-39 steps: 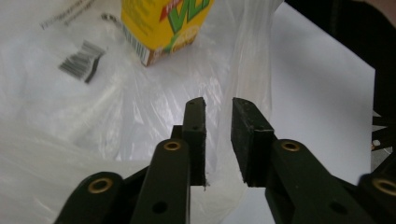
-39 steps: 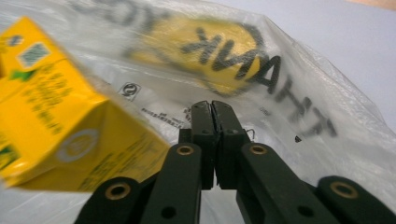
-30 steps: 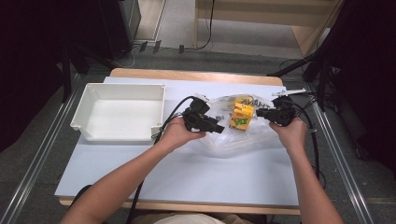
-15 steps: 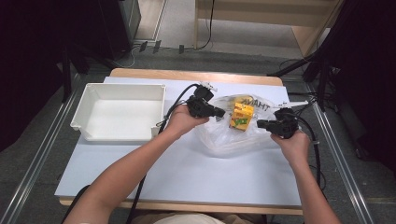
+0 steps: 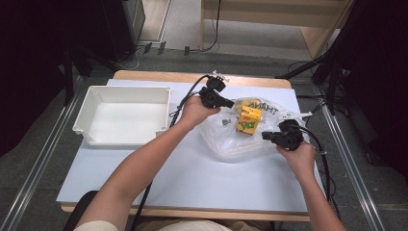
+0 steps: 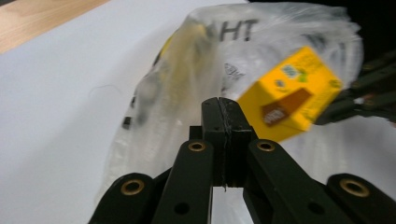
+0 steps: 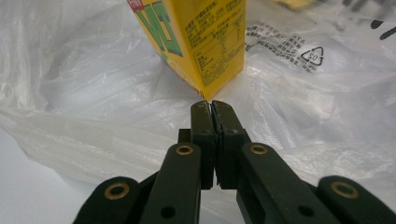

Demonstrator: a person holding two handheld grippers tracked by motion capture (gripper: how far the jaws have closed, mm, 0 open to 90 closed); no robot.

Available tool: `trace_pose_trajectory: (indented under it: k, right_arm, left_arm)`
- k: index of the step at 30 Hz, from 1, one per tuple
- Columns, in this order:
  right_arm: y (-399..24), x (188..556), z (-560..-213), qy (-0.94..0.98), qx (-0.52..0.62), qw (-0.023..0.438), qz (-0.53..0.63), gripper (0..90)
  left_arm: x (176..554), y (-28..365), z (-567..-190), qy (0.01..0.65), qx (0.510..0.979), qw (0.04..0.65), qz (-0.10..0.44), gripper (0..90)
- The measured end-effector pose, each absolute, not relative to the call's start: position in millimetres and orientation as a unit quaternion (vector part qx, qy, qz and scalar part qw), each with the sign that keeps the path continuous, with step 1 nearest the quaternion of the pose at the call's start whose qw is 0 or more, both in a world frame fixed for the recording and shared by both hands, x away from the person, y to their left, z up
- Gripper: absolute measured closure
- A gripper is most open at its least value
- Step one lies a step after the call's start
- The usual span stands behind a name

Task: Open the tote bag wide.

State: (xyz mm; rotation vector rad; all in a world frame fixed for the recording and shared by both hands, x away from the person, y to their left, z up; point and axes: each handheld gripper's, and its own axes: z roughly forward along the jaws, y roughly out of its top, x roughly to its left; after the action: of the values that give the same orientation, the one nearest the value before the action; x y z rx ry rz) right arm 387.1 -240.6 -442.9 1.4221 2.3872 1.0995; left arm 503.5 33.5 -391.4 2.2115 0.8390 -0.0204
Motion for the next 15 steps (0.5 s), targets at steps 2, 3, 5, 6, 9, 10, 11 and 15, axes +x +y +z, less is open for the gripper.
trace_pose_trajectory:
  k: [2, 3, 5, 6, 9, 10, 11, 15]
  right_arm:
    - [-240, 386, -445, 0.797, 0.474, 0.076, 0.366, 89.2]
    - [-240, 386, -446, 0.798, 0.472, 0.076, 0.366, 89.2]
    - [-240, 386, -447, 0.798, 0.473, 0.076, 0.365, 89.2]
    - [-241, 386, -450, 0.799, 0.473, 0.075, 0.364, 89.3]
    - [-242, 386, -454, 0.798, 0.476, 0.075, 0.361, 89.3]
    - [-242, 386, -456, 0.798, 0.478, 0.073, 0.361, 89.5]
    - [-242, 386, -459, 0.801, 0.477, 0.071, 0.356, 89.6]
    - [-241, 382, -467, 0.804, 0.477, 0.059, 0.35, 90.0]
  left_arm:
    - [508, 31, -401, 0.331, 0.869, 0.368, -0.005, 90.0]
    - [510, 30, -406, 0.333, 0.87, 0.364, -0.008, 90.0]
    - [512, 29, -411, 0.336, 0.871, 0.359, -0.009, 90.0]
    - [513, 27, -415, 0.336, 0.873, 0.353, -0.01, 90.0]
    - [517, 24, -426, 0.342, 0.874, 0.344, -0.007, 90.0]
    - [519, 24, -429, 0.346, 0.872, 0.345, -0.008, 90.0]
    - [522, 24, -435, 0.355, 0.868, 0.348, -0.01, 90.0]
    - [526, 26, -446, 0.371, 0.858, 0.356, -0.015, 90.0]
